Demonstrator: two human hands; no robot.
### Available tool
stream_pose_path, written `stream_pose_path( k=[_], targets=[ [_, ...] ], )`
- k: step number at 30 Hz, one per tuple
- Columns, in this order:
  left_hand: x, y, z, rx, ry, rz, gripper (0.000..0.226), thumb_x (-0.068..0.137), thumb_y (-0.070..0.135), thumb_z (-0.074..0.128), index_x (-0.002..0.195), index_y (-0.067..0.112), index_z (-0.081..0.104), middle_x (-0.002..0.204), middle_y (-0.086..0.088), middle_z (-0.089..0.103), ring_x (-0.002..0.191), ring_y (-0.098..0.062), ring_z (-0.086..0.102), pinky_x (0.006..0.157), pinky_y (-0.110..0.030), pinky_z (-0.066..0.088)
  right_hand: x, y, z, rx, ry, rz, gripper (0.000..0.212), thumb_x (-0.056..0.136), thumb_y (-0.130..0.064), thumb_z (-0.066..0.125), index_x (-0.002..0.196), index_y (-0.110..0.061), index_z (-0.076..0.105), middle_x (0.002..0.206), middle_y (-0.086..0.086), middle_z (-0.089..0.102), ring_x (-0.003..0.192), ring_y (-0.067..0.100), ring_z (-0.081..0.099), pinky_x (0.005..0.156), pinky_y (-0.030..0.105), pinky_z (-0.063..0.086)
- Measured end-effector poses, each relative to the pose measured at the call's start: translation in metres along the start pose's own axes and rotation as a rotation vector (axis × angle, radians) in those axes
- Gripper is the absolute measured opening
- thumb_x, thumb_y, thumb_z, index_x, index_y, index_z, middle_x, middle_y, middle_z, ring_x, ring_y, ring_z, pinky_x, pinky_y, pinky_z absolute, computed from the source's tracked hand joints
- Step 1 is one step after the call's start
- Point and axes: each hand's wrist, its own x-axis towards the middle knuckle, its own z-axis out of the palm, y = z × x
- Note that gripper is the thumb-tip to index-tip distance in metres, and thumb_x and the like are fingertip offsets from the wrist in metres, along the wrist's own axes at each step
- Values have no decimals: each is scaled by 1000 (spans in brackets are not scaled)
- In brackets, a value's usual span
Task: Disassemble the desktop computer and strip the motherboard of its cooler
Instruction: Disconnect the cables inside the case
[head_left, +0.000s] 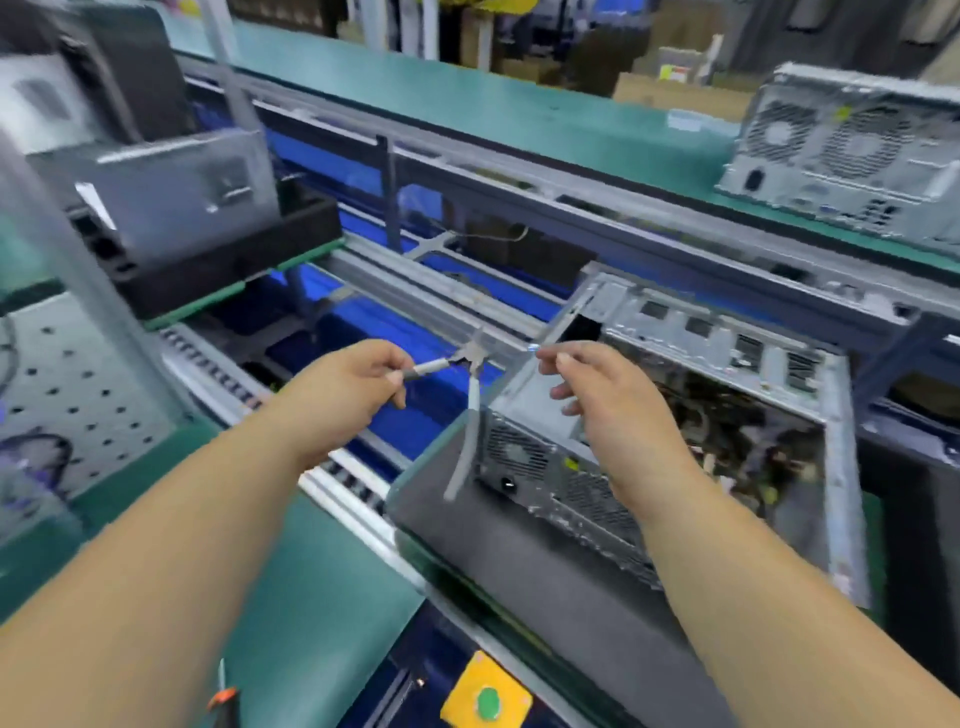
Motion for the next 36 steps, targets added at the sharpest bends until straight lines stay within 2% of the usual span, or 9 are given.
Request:
stream_pose_path(
  k=[6,10,12,16,23,29,32,34,36],
  targets=[
    [-30,-94,-38,68,124,-251,23,94,12,46,85,26,62,71,7,65,59,-18,44,59,-30,36,5,11,99,-6,-209,58,20,97,-22,53,91,-33,68,95,-9,69,68,-6,60,71,27,49],
    [-44,-164,-32,152,183,-480,18,92,8,44,88,20,58,81,-8,68,56,-22,46,51,-24,33,2,20,134,-53,-287,72,17,96,-27,54,99,-34,69,100,-12,69,71,-7,61,70,21,44],
    [-49,-193,-20,175,166,-573,21,92,6,44,87,20,58,87,-11,68,58,-22,47,53,-24,35,0,22,141,-61,-296,84,16,95,-28,54,99,-34,69,98,-12,69,73,-5,61,70,20,43],
    [-55,-234,0,238,134,-686,21,92,5,47,103,14,63,102,-17,68,89,-30,61,72,-30,46,-5,24,137,-87,-318,118,17,94,-32,53,99,-39,68,99,-15,68,76,-7,61,70,19,43],
    [-56,-267,1,412,79,-723,19,94,8,48,104,18,61,111,-16,64,102,-32,59,86,-31,45,-8,26,118,-135,-290,127,18,89,-38,53,97,-44,68,100,-9,69,85,9,63,75,24,48],
    [-53,-259,-2,793,84,-715,32,91,21,48,110,39,66,122,-6,51,115,-32,49,99,-30,41,-11,21,105,-103,-287,105,20,86,-41,52,97,-45,67,100,-13,68,79,-3,61,75,21,43],
    [-45,-244,-1,724,101,-724,36,90,20,49,118,35,65,131,-9,52,118,-32,53,100,-32,43,-14,17,91,-89,-285,84,19,87,-41,51,97,-47,66,101,-16,67,79,-4,60,74,22,43],
    [-39,-226,2,574,187,-688,37,90,16,50,121,28,65,133,-10,55,116,-32,55,98,-32,44,-16,14,78,-79,-267,72,18,89,-41,51,98,-48,66,103,-17,67,84,0,62,76,25,48],
    [-28,-200,5,404,317,-567,29,91,15,54,115,22,68,122,-9,64,102,-29,61,83,-28,45,-17,9,61,-61,-228,53,18,93,-35,53,97,-44,67,103,-16,68,85,5,63,76,24,51]
  ],
)
